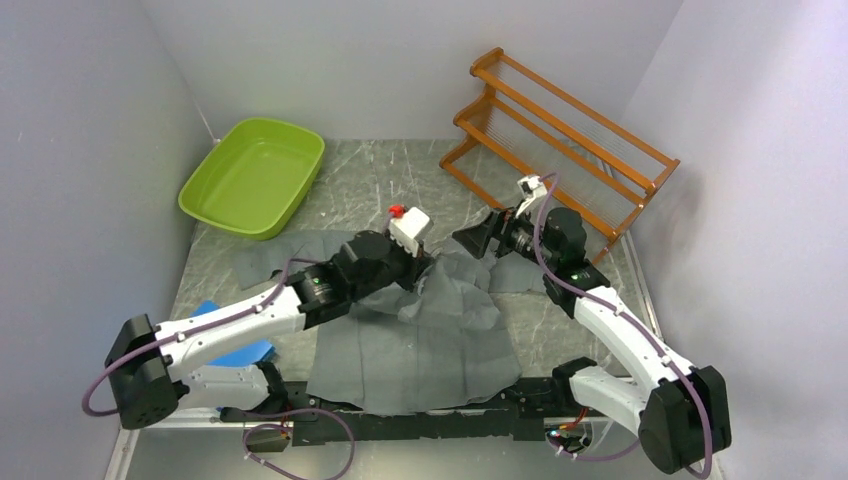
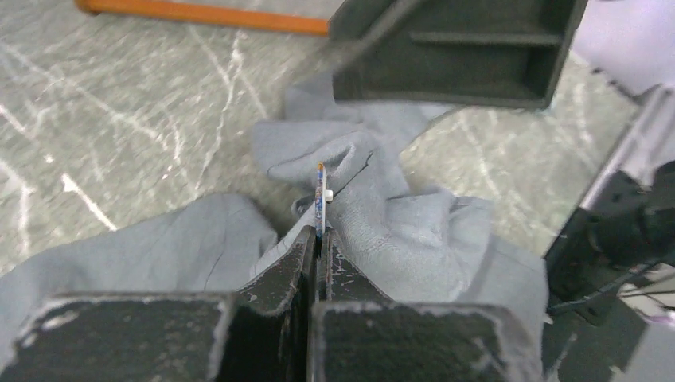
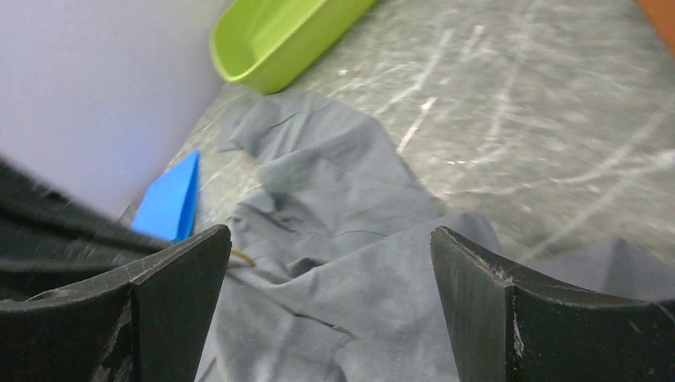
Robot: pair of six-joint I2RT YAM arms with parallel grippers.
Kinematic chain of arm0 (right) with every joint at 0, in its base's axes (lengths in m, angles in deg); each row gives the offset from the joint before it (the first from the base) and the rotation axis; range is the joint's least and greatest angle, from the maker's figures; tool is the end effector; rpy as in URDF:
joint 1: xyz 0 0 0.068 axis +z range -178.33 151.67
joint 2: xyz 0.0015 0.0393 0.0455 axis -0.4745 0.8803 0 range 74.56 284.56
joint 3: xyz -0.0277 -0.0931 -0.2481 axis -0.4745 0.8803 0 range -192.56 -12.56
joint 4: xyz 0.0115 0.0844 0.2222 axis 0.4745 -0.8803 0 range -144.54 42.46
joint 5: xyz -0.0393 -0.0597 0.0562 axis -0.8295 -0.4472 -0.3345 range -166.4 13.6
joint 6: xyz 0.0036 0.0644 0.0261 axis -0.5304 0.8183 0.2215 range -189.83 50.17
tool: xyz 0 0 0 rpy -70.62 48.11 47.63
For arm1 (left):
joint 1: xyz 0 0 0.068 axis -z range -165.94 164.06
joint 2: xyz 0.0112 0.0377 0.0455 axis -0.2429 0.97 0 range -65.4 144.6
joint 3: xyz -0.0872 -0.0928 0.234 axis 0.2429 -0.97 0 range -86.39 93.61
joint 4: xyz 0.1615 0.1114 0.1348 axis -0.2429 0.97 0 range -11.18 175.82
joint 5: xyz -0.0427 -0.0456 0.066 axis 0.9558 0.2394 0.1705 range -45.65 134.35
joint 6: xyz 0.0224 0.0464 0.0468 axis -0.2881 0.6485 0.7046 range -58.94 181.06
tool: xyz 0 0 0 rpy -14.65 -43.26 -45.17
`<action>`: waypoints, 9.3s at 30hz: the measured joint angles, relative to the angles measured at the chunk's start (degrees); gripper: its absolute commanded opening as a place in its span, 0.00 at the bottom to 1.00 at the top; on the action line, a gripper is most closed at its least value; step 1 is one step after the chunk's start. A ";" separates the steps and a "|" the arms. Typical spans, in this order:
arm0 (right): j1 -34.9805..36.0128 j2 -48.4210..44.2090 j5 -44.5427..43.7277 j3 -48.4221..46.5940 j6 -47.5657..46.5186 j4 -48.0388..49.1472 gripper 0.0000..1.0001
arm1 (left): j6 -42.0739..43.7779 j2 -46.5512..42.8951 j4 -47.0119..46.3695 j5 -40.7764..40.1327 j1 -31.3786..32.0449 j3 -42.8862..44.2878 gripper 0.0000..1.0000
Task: Pin the brooch onto the clothing
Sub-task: Pin the brooch to the clothes, then flatten out the clothes at the center of the board.
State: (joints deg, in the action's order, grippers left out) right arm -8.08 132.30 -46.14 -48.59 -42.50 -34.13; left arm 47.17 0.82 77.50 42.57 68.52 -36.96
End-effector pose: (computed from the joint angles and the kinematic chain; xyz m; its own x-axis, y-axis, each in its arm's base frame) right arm 0.2064 0.1065 0.2879 -0.4723 0.2485 -0.8457 -0.6191 0.5895 0.5189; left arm 0.1583 -0.2186 0.3082 -0.3414 0.0654 -0.9376 0.7355 0.6398 -0.2232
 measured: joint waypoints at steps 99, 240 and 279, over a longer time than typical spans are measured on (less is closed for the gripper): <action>-10.38 34.25 11.06 -28.57 3.87 12.17 0.47 | -0.81 19.06 23.17 -7.54 -45.46 28.57 0.43; -37.44 0.33 -6.23 1.01 26.60 -16.81 1.00 | -26.27 14.47 13.16 -2.16 -75.12 -10.64 0.03; -8.52 17.62 -8.41 -2.69 4.96 -11.32 1.00 | -22.97 -16.26 44.68 -33.44 -83.60 -0.50 0.03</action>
State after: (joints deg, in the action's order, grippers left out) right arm -16.60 149.91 -54.56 -51.28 -37.54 -45.45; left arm 24.19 -15.44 122.17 9.13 -15.09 -37.46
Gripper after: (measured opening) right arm 0.997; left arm 0.034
